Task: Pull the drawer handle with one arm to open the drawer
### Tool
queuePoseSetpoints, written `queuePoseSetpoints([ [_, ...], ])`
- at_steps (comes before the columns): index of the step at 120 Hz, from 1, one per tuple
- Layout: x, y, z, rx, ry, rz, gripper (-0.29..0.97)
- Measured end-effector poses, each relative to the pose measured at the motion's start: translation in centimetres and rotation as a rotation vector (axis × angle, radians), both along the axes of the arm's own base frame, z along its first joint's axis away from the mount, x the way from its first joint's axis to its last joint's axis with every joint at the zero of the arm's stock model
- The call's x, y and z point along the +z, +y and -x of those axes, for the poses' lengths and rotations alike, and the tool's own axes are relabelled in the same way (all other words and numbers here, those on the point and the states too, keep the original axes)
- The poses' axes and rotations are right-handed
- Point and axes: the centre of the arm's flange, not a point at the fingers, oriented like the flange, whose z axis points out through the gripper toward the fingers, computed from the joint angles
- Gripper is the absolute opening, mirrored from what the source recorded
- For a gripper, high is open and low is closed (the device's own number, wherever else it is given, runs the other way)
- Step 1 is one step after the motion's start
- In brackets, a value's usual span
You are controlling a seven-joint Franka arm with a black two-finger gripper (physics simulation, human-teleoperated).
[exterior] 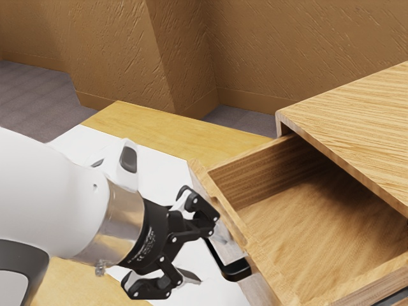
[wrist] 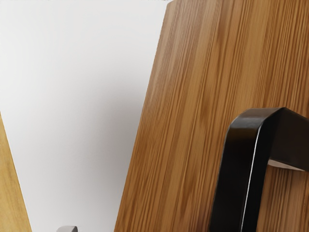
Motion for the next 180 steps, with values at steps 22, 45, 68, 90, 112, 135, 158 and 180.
queuePoseSetpoints([
  [22, 0.0, 0.6, 1.1, 0.004, -0.010, 0.004, 0.38],
  [45, -0.5, 1.0, 2.1, 0.005, -0.013, 0.001, 0.38],
  [68, -1.0, 2.3, 2.8, 0.018, -0.011, 0.013, 0.38],
  [90, -1.1, 2.5, 2.9, 0.019, -0.009, 0.017, 0.38],
  [112, -1.1, 2.5, 2.9, 0.018, -0.009, 0.019, 0.40],
  [135, -0.6, 2.1, 3.2, 0.008, -0.019, 0.023, 0.41],
  [158, 0.4, 1.8, 3.8, -0.002, -0.043, 0.025, 0.41],
  [180, 4.3, 1.5, 5.4, -0.024, -0.103, 0.054, 0.41],
])
